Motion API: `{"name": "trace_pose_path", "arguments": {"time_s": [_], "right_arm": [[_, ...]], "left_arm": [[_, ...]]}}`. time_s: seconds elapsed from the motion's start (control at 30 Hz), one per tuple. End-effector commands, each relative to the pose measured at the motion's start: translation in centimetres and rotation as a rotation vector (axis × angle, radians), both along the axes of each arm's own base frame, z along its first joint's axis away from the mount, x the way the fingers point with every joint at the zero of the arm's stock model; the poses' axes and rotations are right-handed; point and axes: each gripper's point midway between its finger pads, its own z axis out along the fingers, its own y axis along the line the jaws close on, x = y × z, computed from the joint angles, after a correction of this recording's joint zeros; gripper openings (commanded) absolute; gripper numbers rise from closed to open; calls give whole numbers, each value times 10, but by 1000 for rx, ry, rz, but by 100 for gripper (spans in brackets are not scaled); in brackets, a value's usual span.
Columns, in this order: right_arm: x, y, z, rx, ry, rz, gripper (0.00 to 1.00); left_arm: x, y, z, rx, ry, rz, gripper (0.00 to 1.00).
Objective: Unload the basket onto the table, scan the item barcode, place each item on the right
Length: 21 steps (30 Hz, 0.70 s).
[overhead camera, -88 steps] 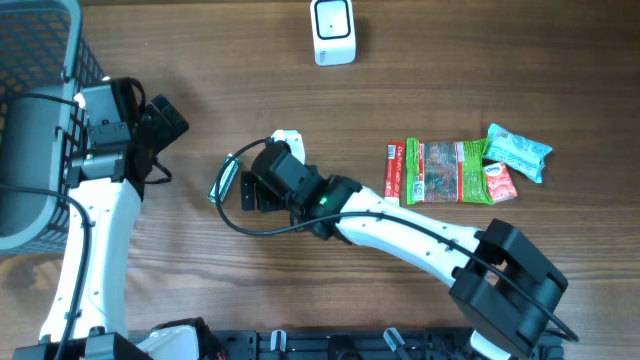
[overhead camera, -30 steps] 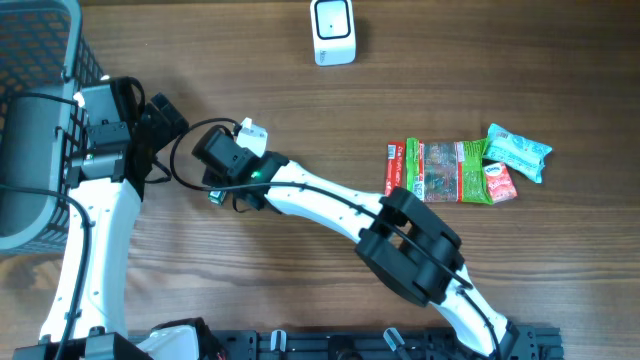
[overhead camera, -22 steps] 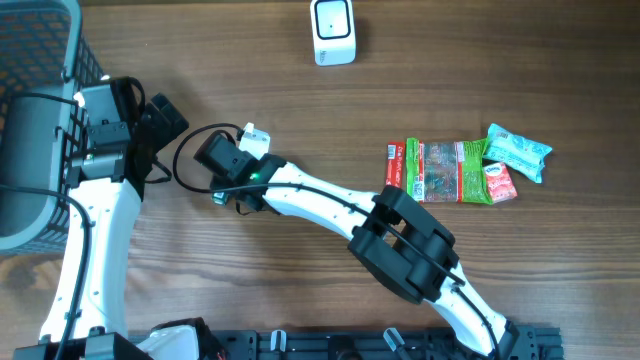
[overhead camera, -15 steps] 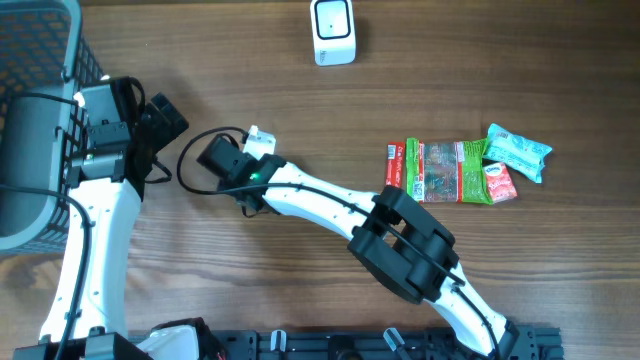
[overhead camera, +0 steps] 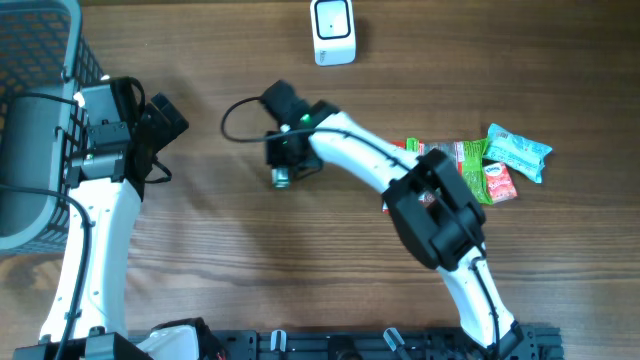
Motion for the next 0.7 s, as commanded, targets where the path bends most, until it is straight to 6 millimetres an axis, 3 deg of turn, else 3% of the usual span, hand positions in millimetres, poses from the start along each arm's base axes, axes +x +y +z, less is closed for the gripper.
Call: {"name": "trace_pose_path", "arguments": {"time_s": [0.0, 0.07, 0.1, 0.13, 0.17, 0.27, 0.43, 0.53, 0.67], "right_arm": [[-2, -38, -11, -41, 60, 114, 19], [-3, -57, -13, -69, 86, 156, 27], [-4, -64, -14, -79, 91, 179, 44], [-4, -71, -14, -88, 97, 199, 67], [-4, -78, -15, -98, 103, 211, 72], [4, -96, -18, -160, 91, 189, 70], [8, -95, -1, -145, 44, 226, 58], [15, -112, 10, -235, -3, 207, 57], [18, -117, 13, -245, -25, 258, 57]], "left_arm": [[2, 3, 2, 11, -4, 6, 100], [2, 3, 2, 11, -4, 6, 100], [2, 3, 2, 11, -4, 6, 100], [2, 3, 2, 11, -4, 6, 100], [2, 3, 2, 11, -4, 6, 100], [2, 3, 2, 11, -4, 6, 100], [2, 3, 2, 11, -4, 6, 100], [2, 3, 2, 11, -4, 6, 100], [2, 3, 2, 11, -4, 6, 100]]}}
